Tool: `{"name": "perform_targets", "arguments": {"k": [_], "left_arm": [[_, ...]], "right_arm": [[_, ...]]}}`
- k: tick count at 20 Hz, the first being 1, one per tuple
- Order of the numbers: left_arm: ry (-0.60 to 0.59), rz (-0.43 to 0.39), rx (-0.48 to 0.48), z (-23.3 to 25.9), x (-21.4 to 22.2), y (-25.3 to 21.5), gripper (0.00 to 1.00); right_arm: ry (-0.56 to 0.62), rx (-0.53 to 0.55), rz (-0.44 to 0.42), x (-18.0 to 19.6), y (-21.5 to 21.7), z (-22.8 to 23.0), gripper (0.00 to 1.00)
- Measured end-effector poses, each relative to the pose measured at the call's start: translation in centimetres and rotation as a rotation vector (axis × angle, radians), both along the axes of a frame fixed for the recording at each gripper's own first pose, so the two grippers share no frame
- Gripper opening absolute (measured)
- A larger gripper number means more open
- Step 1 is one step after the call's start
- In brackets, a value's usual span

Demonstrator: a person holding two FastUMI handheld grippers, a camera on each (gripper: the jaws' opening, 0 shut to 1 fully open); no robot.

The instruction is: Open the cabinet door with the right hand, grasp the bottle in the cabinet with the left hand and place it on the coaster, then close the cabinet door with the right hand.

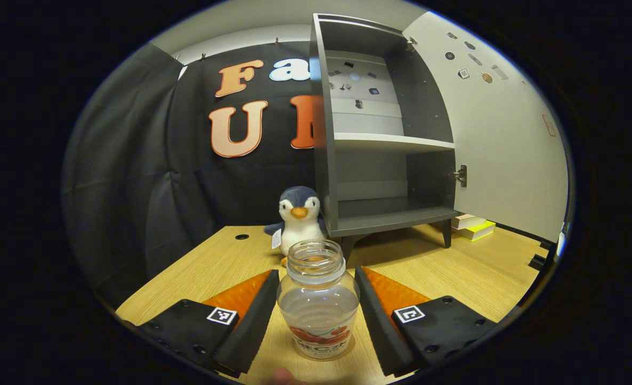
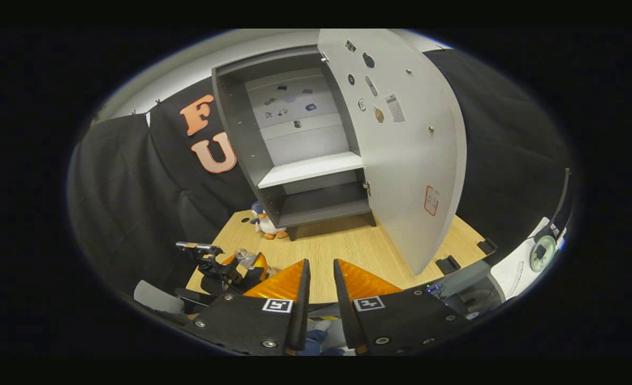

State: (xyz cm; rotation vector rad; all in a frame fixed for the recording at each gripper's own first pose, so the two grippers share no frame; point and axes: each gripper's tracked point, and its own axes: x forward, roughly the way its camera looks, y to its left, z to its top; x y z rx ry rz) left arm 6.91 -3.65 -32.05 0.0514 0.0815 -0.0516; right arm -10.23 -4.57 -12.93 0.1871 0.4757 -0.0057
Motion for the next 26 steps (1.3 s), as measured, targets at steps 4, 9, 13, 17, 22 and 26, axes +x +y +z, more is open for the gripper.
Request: {"name": "perform_targets", "arguments": {"k": [4,9,13,17,22,26], "left_arm": [[-0.021,-0.015,0.005,1.3,-0.5,-0.5,0.93],[-0.033,0.005,-0.007,3.8,-1.2,-0.2,0.93],[-0.055,0.029,-0.014,8.1,-2.0,0.3,0.93],[-0.089,0.008,-0.042,13.6,-2.8,-0.5,0.95],[-0.132,0.011,-0.061,20.1,-4.3,-1.1,0.95],[-0.105,-0.010,-0.090,22.3,-5.3,-1.4,0.95]], "right_arm": [[-0.011,-0.005,-0.004,-0.1,-0.2,0.3,0.27],[-0.038,-0.004,-0.010,-0.5,-0.7,1.5,0.27],[-0.094,-0.010,-0.023,-1.3,-1.6,3.5,0.27],[-0.184,0.008,-0.063,-2.5,-3.6,6.5,0.27],[-0.285,0.025,-0.103,-4.1,-6.5,10.1,0.27],[-0.356,-0.010,-0.132,-4.4,-9.9,13.1,0.30]]}}
